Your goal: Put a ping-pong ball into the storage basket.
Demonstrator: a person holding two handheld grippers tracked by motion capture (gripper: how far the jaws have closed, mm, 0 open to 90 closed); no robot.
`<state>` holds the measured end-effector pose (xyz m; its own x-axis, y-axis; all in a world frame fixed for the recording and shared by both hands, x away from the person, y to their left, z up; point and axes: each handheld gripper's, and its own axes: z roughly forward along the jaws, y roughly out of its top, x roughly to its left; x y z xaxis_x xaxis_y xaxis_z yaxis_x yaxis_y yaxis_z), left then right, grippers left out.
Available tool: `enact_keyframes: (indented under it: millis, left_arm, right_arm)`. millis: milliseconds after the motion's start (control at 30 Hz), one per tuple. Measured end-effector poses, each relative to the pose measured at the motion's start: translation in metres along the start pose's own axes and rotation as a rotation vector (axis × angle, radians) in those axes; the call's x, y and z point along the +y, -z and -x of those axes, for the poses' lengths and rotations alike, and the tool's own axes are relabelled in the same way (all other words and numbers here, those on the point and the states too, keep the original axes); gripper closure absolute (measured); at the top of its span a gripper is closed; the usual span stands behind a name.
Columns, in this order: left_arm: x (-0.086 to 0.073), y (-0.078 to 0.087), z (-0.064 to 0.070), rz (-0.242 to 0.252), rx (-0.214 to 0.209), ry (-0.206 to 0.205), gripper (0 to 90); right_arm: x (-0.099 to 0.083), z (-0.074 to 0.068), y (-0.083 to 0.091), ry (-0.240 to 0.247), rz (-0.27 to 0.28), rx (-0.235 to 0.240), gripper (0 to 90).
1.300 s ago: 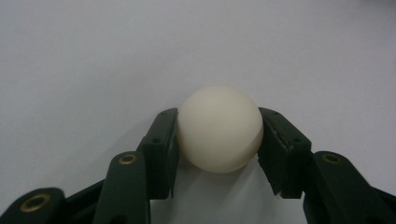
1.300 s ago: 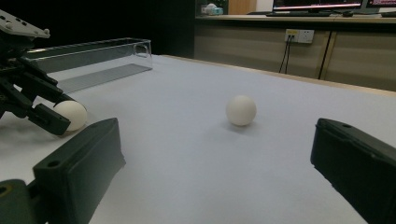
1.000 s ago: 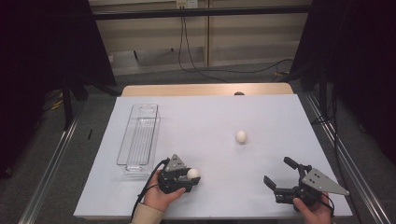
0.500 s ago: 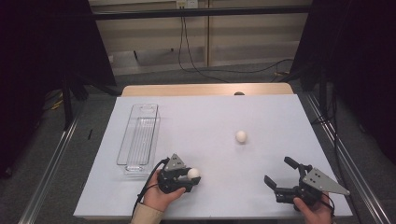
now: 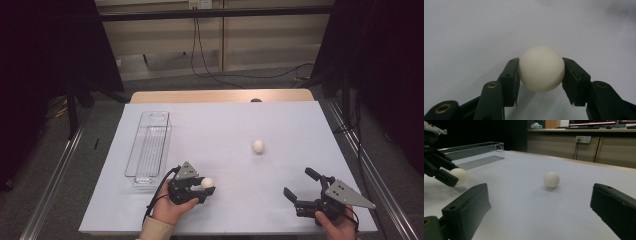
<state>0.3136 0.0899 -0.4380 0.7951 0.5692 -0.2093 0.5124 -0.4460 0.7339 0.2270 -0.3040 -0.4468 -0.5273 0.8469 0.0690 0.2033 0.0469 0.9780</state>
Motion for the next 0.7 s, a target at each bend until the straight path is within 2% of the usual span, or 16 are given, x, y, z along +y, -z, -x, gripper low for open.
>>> enact_keyframes:
  millis: [433,700]
  left_arm:
    - [0.0050,0.0074,-0.0047,0.016,0.015,0.032,51.0]
    - [0.0073,0.0106,-0.0057,0.020,0.014,0.022,51.0]
  right_arm:
    - [-0.0001,-0.0001,-0.0001,-0.002,-0.001,0.002,1.7]
    - [-0.0001,-0.0005,-0.0001,-0.002,0.000,0.003,1.7]
